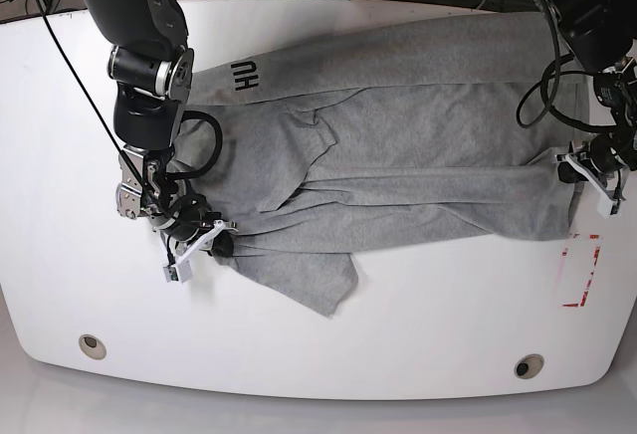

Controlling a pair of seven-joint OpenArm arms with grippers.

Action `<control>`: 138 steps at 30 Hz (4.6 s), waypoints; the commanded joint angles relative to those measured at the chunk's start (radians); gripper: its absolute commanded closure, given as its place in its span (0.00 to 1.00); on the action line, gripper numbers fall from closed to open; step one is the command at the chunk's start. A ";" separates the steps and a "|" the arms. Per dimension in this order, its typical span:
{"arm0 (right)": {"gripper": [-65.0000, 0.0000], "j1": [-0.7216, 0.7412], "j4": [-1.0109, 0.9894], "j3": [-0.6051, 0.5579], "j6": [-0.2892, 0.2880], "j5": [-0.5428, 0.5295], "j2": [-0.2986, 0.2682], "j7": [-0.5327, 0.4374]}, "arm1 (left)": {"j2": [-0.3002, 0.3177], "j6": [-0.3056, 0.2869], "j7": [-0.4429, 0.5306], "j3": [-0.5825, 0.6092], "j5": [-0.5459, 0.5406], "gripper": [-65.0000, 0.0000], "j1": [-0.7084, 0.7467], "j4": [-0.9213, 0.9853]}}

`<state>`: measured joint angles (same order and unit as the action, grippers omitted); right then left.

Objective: Fold the T-shirt properly
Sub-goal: 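Move the right gripper to the hem corner and grasp it, then lift the hem with both grippers and fold it toward the collar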

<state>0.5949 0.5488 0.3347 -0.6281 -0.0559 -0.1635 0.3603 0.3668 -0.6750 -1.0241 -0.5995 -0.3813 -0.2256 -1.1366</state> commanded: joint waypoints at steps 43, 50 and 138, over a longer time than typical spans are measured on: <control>0.92 0.021 0.014 0.008 -0.009 0.060 -0.005 -0.008 | 0.162 0.191 0.437 0.247 0.034 0.37 -0.369 0.630; 0.92 0.004 0.044 0.008 -0.011 0.060 -0.006 -0.008 | 0.116 0.191 0.468 0.266 0.035 0.37 -0.378 0.680; 1.00 -0.453 1.247 0.008 -0.070 0.060 -0.057 0.544 | 0.111 0.191 -0.172 0.240 -0.379 1.00 -0.274 0.066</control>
<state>0.1432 1.7409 0.3393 -0.7078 0.0002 -0.2050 0.9222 0.4553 -0.4847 -1.1881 -0.3401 -0.7265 -0.4877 -1.0172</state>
